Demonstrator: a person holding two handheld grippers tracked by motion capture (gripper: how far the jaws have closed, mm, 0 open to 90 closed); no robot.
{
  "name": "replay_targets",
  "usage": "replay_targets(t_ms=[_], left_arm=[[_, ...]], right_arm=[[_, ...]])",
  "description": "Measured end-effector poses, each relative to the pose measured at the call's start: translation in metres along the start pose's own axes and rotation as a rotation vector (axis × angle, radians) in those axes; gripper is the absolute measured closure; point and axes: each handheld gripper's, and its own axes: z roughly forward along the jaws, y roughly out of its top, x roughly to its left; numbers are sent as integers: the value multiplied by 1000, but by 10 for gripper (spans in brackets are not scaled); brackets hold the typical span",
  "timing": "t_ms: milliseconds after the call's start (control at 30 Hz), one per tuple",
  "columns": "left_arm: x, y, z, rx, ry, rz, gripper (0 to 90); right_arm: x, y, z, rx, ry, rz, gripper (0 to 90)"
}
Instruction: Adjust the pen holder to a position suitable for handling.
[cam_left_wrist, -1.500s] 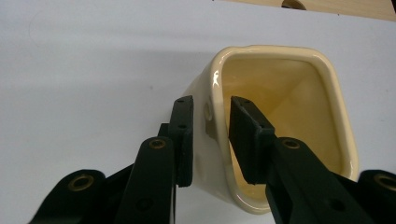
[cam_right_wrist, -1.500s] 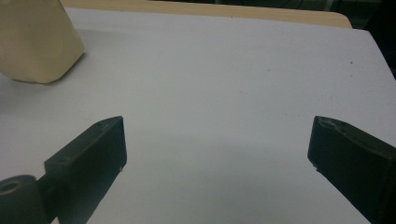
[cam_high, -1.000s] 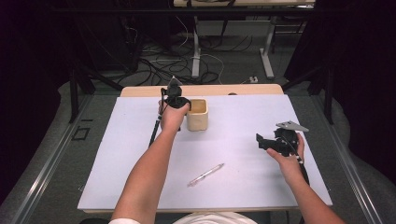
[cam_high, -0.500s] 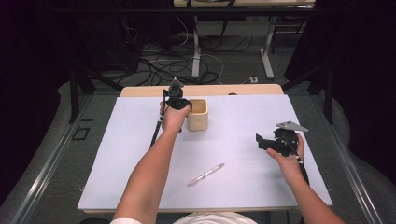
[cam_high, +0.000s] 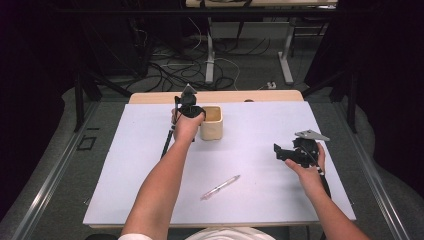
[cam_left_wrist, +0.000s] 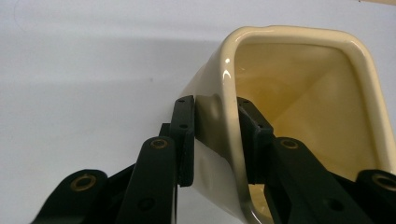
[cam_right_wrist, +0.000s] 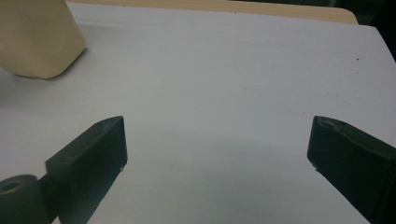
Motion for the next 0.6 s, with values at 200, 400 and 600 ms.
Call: replay_targets(t_ms=[200, 400, 600], left_arm=[[0, 0, 1, 1, 4, -4, 724], [0, 0, 2, 5, 11, -2, 726], [-2, 0, 4, 3, 24, 5, 733]], right_arm=[[0, 0, 0, 1, 1, 1, 43], [0, 0, 0, 3, 4, -2, 44], [0, 0, 1, 2, 5, -5, 44]])
